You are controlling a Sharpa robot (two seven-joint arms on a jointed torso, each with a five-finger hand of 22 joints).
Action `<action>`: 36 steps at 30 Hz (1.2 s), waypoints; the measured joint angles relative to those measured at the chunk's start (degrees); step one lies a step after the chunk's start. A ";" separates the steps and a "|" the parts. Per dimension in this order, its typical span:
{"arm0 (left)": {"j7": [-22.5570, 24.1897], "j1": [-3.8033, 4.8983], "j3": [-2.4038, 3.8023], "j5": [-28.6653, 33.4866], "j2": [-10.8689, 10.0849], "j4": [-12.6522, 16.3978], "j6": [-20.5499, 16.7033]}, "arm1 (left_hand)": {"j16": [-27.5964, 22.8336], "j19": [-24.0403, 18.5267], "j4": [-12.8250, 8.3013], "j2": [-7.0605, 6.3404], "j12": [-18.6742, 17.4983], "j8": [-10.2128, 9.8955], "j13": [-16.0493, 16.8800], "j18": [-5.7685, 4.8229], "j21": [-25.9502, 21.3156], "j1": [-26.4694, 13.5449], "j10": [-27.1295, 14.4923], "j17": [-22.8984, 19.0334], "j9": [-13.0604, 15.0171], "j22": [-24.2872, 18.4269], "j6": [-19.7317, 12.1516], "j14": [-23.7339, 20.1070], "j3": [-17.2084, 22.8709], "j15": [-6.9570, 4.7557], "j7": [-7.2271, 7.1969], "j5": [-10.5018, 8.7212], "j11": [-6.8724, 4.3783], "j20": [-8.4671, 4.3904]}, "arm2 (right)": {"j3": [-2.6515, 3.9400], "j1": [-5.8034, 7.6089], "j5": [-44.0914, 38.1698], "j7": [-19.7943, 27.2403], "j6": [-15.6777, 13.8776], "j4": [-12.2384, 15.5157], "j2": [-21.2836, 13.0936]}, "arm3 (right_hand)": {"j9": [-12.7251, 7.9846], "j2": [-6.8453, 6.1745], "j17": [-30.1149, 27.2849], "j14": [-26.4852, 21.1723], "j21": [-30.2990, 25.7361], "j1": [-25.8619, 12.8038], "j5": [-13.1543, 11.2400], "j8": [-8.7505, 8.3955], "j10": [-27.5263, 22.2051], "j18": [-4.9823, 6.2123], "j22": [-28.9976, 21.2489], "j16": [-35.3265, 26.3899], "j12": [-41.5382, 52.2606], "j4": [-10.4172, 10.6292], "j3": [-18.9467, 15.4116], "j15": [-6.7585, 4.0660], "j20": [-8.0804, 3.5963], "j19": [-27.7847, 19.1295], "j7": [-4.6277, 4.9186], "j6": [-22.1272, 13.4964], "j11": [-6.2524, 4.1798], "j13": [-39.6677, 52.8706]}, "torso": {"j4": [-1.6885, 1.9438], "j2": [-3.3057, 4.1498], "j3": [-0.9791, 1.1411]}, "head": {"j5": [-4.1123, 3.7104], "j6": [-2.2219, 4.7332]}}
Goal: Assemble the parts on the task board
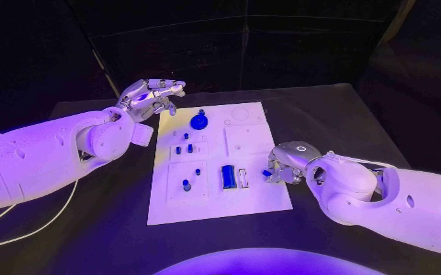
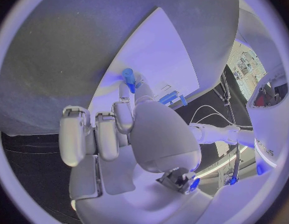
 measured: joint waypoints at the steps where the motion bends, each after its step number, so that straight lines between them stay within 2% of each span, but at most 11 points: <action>1: -0.01 0.00 -0.01 0.00 0.00 -0.01 0.00 | 0.00 0.00 0.00 0.00 0.00 0.00 0.00 0.00 0.00 0.00 0.00 0.00 0.00 0.00 0.00 0.00 0.00 0.00 0.00 0.00 0.00 0.00 | 0.00 0.00 -0.02 -0.03 0.08 0.06 0.00 | 0.01 0.01 0.00 0.00 0.00 0.01 0.58 -0.18 0.00 0.00 0.00 0.00 0.00 -0.15 0.45 0.00 0.00 0.00 0.09 -0.24 0.00 0.00 | 0.05 -0.01 0.01 | 0.04 0.01; 4: -0.05 0.00 -0.03 0.00 -0.03 -0.02 0.01 | 0.00 0.00 0.00 0.00 0.00 0.00 0.00 0.00 0.00 0.00 0.00 0.00 0.00 0.00 0.00 0.00 0.00 0.00 0.00 0.00 0.00 0.00 | 0.00 0.00 0.12 -0.12 0.23 0.31 0.00 | 0.01 0.60 0.00 0.00 0.00 0.60 2.62 -0.86 -0.20 0.00 0.00 0.00 0.00 -0.93 2.07 0.01 0.00 0.00 0.13 -0.63 -0.20 0.00 | 0.15 -0.04 0.01 | 0.05 0.08; 8: -0.10 0.00 -0.05 0.00 -0.02 -0.03 0.02 | 0.00 0.00 0.00 0.00 0.00 0.00 0.00 0.00 0.00 0.00 0.00 0.00 0.00 0.00 0.00 0.00 0.00 0.00 0.00 0.00 0.00 0.00 | -0.02 -0.01 0.98 -0.28 0.14 0.72 -0.07 | -0.01 0.60 0.00 0.00 0.00 0.60 5.90 -1.51 -0.42 0.00 0.00 0.00 0.00 -1.96 4.74 0.02 0.00 0.00 -0.26 -0.20 -0.40 0.00 | 0.17 -0.04 0.01 | 0.13 0.20; 13: -0.15 0.00 -0.09 0.00 0.04 -0.04 0.02 | 0.00 0.00 0.00 0.00 0.00 0.00 0.00 0.00 0.00 0.00 0.00 0.01 0.00 0.01 0.00 0.00 0.00 0.00 0.00 0.00 0.00 0.00 | -0.07 -0.06 2.91 -0.59 -0.80 1.19 -0.47 | -0.36 0.60 0.00 0.08 0.00 0.60 7.95 -2.19 -0.43 0.00 -0.01 0.00 0.00 -2.74 7.74 0.12 0.00 0.00 -0.21 0.65 -0.39 -0.15 | 0.13 -0.05 0.01 | 0.26 0.31; 14: -0.17 0.00 -0.10 0.00 0.05 -0.05 0.02 | 0.00 0.00 0.00 0.00 0.00 0.00 -0.01 0.00 0.00 0.00 0.00 0.01 0.00 0.01 0.00 0.00 0.00 0.00 0.00 0.00 0.00 0.00 | -0.10 -0.10 3.59 -0.70 -1.31 1.36 -0.64 | -0.36 0.76 0.00 0.08 0.00 0.44 7.77 -2.44 -0.42 0.00 -0.01 0.00 0.00 -2.45 8.34 0.12 0.00 0.00 -0.27 0.71 -0.39 -0.15 | 0.13 -0.05 0.01 | 0.27 0.32; 16: -0.18 0.00 -0.11 0.00 0.06 -0.05 0.03 | 0.00 0.00 0.00 0.00 0.00 0.00 -0.01 0.00 0.00 0.00 0.00 0.01 0.00 0.01 0.00 0.00 0.00 0.00 0.00 0.00 0.00 0.00 | -0.19 -0.18 4.68 -0.92 -2.35 1.59 -0.89 | -0.47 1.60 -0.01 0.09 0.00 -0.39 5.51 -2.82 -0.43 0.00 0.00 -0.21 0.00 -1.82 9.61 0.13 0.00 0.00 -0.46 0.90 -0.39 -1.02 | 0.12 -0.05 0.00 | 0.27 0.33; 18: -0.19 0.00 -0.12 0.00 0.06 -0.05 0.03 | 0.00 0.00 0.00 0.00 0.00 0.00 -0.01 0.00 0.00 0.00 0.00 0.01 0.00 0.01 0.00 0.00 0.00 0.00 0.00 0.00 0.00 0.00 | -0.26 -0.27 5.56 -1.13 -3.28 1.79 -1.05 | -0.50 2.07 0.00 0.09 0.00 -0.86 4.50 -3.23 -0.42 0.00 -0.01 -0.21 0.00 -1.60 10.52 0.13 0.00 0.00 -0.56 0.99 -0.39 -1.02 | 0.12 -0.05 0.00 | 0.28 0.34; 25: -0.23 0.01 -0.14 0.00 0.06 -0.03 0.03 | 0.00 0.00 0.00 0.00 0.00 0.00 -0.01 0.00 0.00 0.00 0.00 0.01 0.00 0.01 0.00 0.00 0.00 0.00 0.00 0.00 0.00 0.00 | -0.68 -0.72 10.10 -2.00 -7.19 3.03 -1.34 | -0.50 2.69 -0.01 0.09 0.00 -1.54 3.96 -4.01 -0.42 0.00 -0.01 -0.21 0.39 -1.12 13.81 0.13 0.00 0.00 -0.35 1.37 -0.39 -2.53 | 0.10 -0.02 -0.01 | 0.40 0.36; 32: -0.25 0.01 -0.15 0.00 -0.04 0.04 0.04 | 0.00 0.00 0.00 0.00 0.00 0.00 -0.01 0.00 0.00 0.00 0.00 0.01 0.00 0.02 0.00 0.00 0.00 0.00 0.00 0.00 0.00 0.00 | -0.70 -0.76 13.56 -2.39 -11.16 3.94 -0.99 | -0.48 0.56 -0.01 0.10 -0.21 -4.03 3.87 -4.57 -0.42 0.00 -0.01 -0.21 0.39 -0.69 17.31 0.12 0.00 0.00 -0.11 1.62 -0.39 -2.68 | 0.06 0.03 -0.03 | 0.45 0.34; 36: -0.28 0.01 -0.15 0.00 -0.05 0.12 0.09 | 0.00 0.00 0.17 0.00 0.00 0.00 -0.02 0.00 0.00 0.00 0.00 0.01 0.00 0.02 0.00 0.00 -0.17 0.00 0.00 0.00 0.00 0.00 | -0.70 -0.76 14.79 -2.49 -12.95 4.09 -0.33 | 0.27 -0.59 -0.01 0.10 -0.21 -5.18 3.86 -4.85 -0.42 0.00 -0.01 -0.21 1.31 -0.45 19.31 0.11 0.00 0.00 -0.19 1.73 -0.39 -2.66 | 0.03 0.03 -0.03 | 0.56 0.19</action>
